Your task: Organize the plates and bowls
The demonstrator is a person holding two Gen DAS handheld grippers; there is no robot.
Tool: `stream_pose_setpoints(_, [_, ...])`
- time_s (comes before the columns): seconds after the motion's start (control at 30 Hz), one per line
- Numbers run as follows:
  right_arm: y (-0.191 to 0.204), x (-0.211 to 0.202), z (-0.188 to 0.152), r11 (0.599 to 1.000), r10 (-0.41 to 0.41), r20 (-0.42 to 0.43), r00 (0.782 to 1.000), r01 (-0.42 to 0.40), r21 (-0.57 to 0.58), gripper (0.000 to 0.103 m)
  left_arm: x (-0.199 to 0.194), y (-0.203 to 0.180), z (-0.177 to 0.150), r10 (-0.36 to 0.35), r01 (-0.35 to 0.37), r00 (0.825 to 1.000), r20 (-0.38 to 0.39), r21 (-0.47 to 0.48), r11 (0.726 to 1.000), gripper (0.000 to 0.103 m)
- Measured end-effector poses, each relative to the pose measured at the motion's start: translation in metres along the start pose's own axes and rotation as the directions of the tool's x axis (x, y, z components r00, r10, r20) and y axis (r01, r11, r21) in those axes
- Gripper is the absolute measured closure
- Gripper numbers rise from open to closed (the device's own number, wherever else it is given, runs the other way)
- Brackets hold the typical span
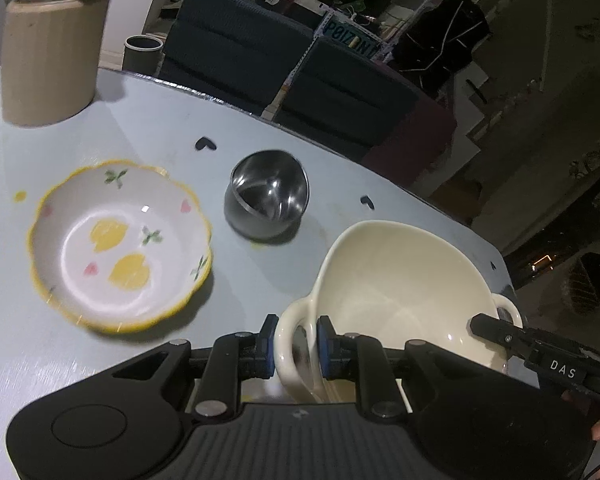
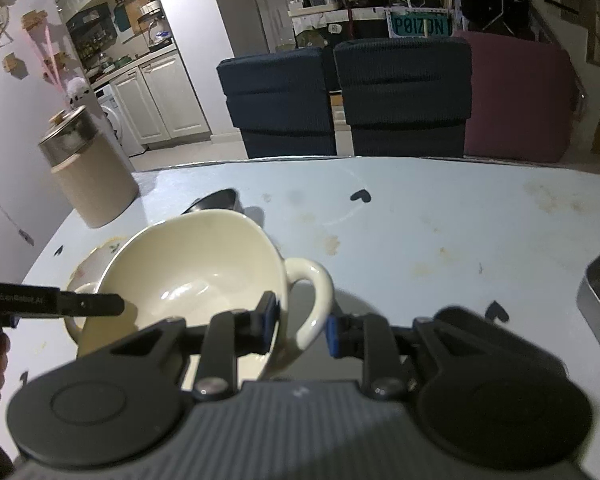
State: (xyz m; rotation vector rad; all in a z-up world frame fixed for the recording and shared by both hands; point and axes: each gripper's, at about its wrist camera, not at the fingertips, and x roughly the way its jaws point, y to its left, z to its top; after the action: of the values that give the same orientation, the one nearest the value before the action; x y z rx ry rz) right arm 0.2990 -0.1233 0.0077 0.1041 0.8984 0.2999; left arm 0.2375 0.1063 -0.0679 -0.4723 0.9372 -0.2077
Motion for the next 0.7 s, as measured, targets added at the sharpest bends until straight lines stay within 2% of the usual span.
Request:
stream_pose_setpoints(0.13, [0.021,-0.019,-0.015,0.999,-0.012,-0.004,1.0,0.011,-0.033,0.074,-0.018,0.008,-0.021,-0.004,0.004,1.0,-0.013,0.012,1.0,0.081])
stream_pose_setpoints(0.33, [0.043,-0.032,-0.045,1.0,-0.015,-0.036,0.999,0.014,-0.007,0.074,-0.037,0.023,-0.044,0.005,-0.003,0.999,-0.043,0.037,0.999,0.081])
stream_pose_setpoints(0.7, [0.073,-0.028,-0.089,0.999,-0.038,-0.097,0.995,0.039,0.008,0.073,-0.038,0.053,-0.069,0.016,-0.012,0.994,-0.104,0.039,0.999,0.08])
